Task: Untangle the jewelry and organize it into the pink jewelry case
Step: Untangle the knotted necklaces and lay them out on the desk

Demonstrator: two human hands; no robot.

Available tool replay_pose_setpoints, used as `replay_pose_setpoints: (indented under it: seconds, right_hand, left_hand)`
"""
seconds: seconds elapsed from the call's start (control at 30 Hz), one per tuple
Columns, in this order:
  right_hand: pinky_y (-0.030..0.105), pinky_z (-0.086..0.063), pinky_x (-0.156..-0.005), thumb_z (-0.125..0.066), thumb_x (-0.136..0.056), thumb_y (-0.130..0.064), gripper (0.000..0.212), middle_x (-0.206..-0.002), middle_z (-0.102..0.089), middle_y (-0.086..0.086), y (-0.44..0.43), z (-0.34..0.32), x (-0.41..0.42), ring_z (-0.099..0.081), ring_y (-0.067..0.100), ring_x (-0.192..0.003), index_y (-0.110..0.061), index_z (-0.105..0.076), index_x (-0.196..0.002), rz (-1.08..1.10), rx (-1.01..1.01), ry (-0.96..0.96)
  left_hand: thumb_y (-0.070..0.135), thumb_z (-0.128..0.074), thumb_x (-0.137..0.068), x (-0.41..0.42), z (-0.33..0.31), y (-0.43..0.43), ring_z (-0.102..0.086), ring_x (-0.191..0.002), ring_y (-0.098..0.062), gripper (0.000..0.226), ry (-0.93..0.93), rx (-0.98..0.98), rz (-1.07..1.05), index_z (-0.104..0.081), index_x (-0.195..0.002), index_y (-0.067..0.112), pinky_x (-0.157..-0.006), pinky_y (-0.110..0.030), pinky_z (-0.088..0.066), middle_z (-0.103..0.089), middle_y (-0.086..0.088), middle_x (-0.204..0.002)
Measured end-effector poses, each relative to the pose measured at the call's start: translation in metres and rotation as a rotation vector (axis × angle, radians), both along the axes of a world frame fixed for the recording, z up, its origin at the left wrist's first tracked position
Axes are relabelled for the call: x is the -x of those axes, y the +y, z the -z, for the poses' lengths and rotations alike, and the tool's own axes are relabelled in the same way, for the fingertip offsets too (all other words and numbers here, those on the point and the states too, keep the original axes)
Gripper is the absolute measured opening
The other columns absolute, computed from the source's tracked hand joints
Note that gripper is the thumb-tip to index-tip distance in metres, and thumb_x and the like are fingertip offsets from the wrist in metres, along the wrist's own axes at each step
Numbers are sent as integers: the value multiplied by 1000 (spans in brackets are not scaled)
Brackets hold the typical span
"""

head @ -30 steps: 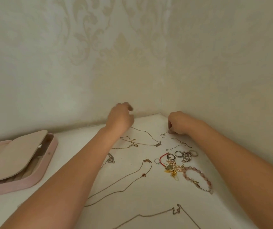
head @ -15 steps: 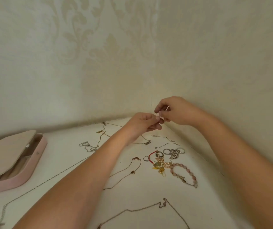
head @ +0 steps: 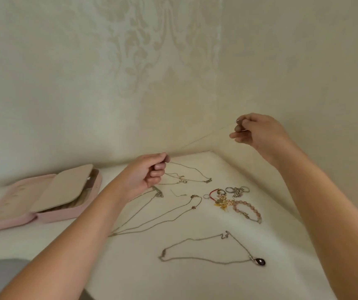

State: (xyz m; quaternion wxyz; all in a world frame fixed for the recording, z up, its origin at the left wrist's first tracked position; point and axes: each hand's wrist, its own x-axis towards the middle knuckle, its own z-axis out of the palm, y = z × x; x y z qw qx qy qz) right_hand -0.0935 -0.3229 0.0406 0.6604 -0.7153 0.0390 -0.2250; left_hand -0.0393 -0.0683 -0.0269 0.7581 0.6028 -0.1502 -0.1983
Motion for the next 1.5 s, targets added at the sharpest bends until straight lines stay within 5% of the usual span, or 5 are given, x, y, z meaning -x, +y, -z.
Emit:
replay_pose_setpoints:
  seconds: [0.13,0.67,0.97,1.3,1.5]
  right_hand:
    - [14,-47,-47,-29,-100,3,31,-70,-51,6,4,2,16,-60,6,-44,-10,-51,-82,71,-264,-37]
    - [12,-53,-58,-54,-91,4,17,-75,-68,8,-9,62,70,-64,5,-53,-5,-69,-88,47,348,239]
    - [15,-56,-75,-73,-77,1,13,-84,-75,8,-12,91,87,-71,11,-75,-6,-74,-87,-164,199,318]
    - [14,-54,-55,-55,-86,10,13,-62,-70,4,-15,103,95,-66,7,-53,0,-63,-86,-206,-169,323]
    - [20,-42,-59,-57,-91,2,20,-66,-58,2,-20,104,105,-51,12,-57,-10,-72,-93,-88,541,373]
  left_hand:
    - [19,-42,-100,11,3,42,-26,-38,0,23,64,-30,-97,-55,-83,11,-31,-12,-16,-33,9,-51]
    - [6,-62,-90,56,23,149,-53,-41,0,11,15,-217,-500,-64,-81,-1,-40,-10,-42,-65,3,-53]
    - [5,-51,-97,43,25,120,-62,-48,-1,17,-4,71,-634,-61,-83,4,-49,-9,-48,-68,5,-55]
    - [2,-51,-96,29,24,129,-68,-57,-6,13,207,654,-714,-59,-85,1,-54,-11,-50,-69,-3,-63]
    - [-1,-35,-98,28,27,136,-36,-35,-3,23,-37,114,-692,-56,-94,7,-36,-13,-27,-44,10,-42]
